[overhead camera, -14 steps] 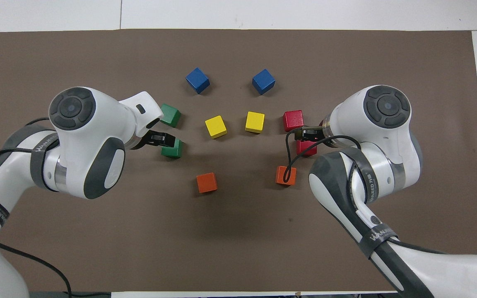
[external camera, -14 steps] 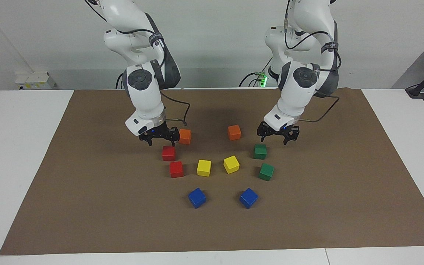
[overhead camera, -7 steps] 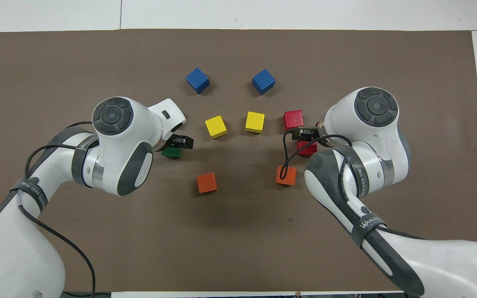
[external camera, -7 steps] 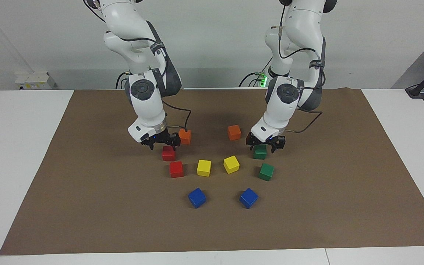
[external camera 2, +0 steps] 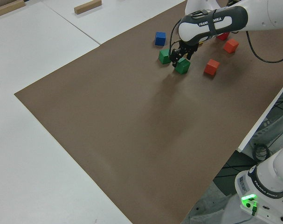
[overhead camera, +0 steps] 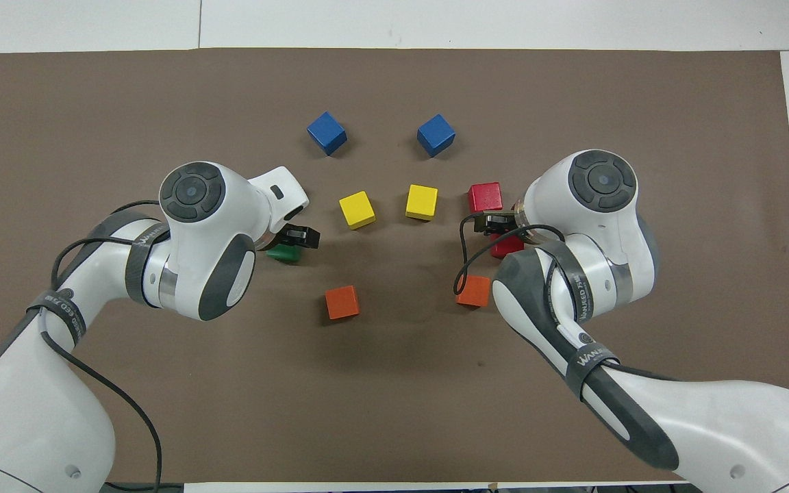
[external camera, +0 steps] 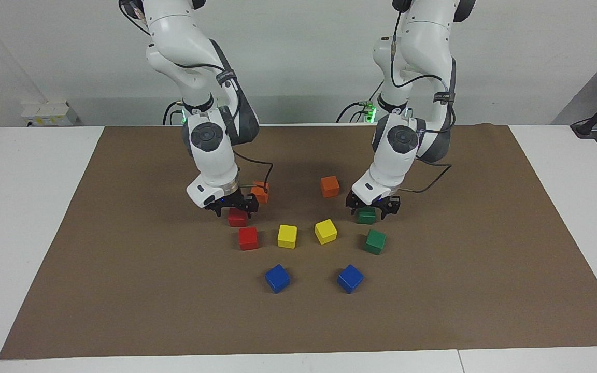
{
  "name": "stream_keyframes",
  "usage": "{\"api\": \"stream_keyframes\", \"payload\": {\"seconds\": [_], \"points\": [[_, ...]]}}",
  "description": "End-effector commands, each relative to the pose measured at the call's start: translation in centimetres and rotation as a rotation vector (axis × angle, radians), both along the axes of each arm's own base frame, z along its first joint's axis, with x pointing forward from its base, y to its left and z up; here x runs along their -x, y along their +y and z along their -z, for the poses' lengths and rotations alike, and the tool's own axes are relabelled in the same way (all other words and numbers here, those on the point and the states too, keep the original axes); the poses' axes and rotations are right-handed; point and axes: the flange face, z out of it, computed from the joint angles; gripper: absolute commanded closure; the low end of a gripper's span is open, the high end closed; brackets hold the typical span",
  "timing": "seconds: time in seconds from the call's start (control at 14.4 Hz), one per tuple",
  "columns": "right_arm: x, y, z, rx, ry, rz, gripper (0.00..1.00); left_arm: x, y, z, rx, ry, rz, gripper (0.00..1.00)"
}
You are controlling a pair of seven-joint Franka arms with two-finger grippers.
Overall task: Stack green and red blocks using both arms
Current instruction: 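Grasp a green cube with the left gripper while the right gripper grasps red, then carry the green cube outward with the left gripper while the right gripper carries the red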
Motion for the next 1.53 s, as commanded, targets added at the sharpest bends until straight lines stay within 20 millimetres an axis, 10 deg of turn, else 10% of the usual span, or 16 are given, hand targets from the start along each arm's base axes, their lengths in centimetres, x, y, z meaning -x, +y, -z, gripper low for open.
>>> {"api": "stream_keyframes", "payload": {"seconds": [0.0,0.14,0.28,0.42,0.56,0.76,1.11,1.46], "points": [[0.7,0.7,1.5,-0.016,-0.012,0.018,0.02,0.6,0.0,1.1,-0.011,-0.008,0.018,0.0],[1.1,0.6,2.4,-0.018,-0.019,0.018,0.04,0.9,0.1,1.5,-0.015,0.002,0.018,0.04],[1.2,0.7,2.5,-0.019,-0.022,0.017,0.25,0.8,0.1,1.5,-0.015,0.002,0.013,0.28],[1.4,1.0,2.3,-0.016,-0.015,0.007,1.0,0.7,0.4,1.4,-0.017,0.007,0.009,0.99],[0.5,-0.7,0.9,-0.01,-0.011,0.019,1.0,0.5,0.8,1.2,-0.017,0.007,0.003,1.0],[-4.0,-8.8,-4.0,0.001,-0.022,-0.047,1.0,0.2,1.3,0.3,-0.02,0.011,-0.008,1.0],[-5.8,-23.2,-2.2,0.014,-0.081,-0.13,1.0,-1.5,7.6,-6.8,-0.024,0.008,-0.108,1.0],[-6.1,-25.6,0.7,0.009,-0.081,-0.172,1.0,-1.1,18.0,-13.0,-0.034,0.021,-0.206,1.0]]}}
